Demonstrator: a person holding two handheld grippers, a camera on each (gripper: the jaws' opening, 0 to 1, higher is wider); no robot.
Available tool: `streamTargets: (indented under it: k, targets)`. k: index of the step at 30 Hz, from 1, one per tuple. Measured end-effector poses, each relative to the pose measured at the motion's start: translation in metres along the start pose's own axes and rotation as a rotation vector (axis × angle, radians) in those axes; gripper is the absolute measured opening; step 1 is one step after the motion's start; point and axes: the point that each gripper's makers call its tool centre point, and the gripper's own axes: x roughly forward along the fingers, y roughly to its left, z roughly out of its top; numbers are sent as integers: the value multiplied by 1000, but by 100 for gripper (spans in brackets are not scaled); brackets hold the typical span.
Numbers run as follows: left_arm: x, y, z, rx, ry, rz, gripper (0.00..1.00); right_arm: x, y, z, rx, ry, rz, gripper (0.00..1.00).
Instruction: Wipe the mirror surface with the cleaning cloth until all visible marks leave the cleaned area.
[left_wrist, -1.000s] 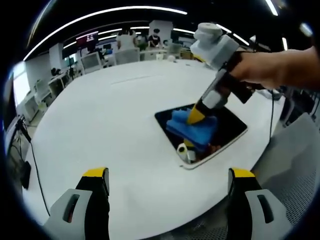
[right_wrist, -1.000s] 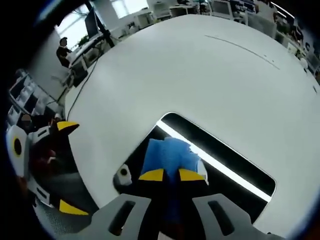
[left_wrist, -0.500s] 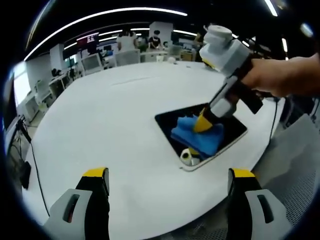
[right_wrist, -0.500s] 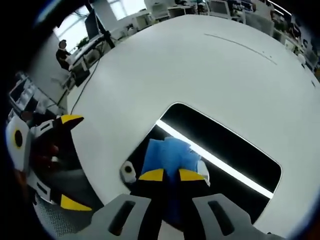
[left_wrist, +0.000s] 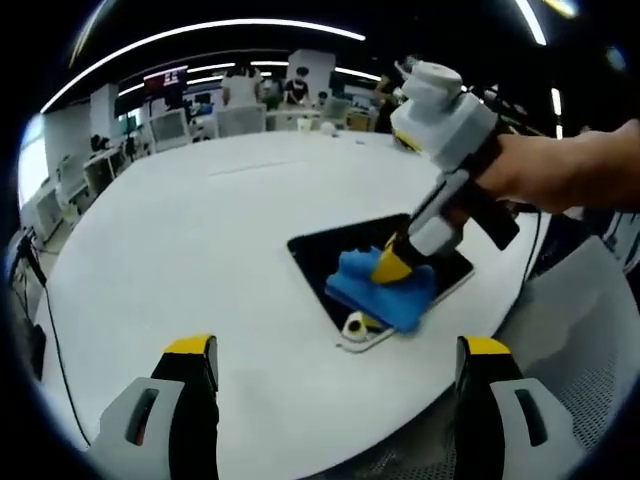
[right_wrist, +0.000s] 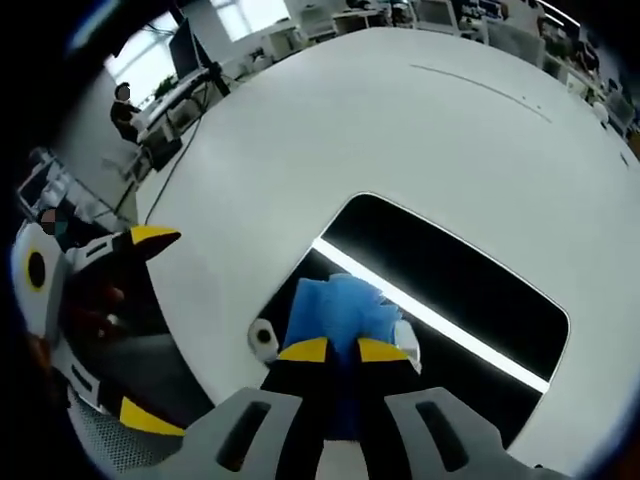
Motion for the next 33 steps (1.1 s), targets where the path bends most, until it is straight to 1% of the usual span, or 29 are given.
streamTargets:
  k: [6,13,24,28,33]
  targets:
    - [0,1,-2,10,11,4,100,-1,4,-5,7,-4,-3,3]
    - [-1,2,1,12,-4,7,100,-3,10,-11,13,-8,7,4]
    - [0,2,0,18,3,6,99,-6,20,-23,15,-11,19,4]
    - [0,2,0,16,3,6,99,-7,22,-26,35,-9,32,4]
    - [0,2,-1,14,7,6,99,-8,25,-29,30,-1,46,4]
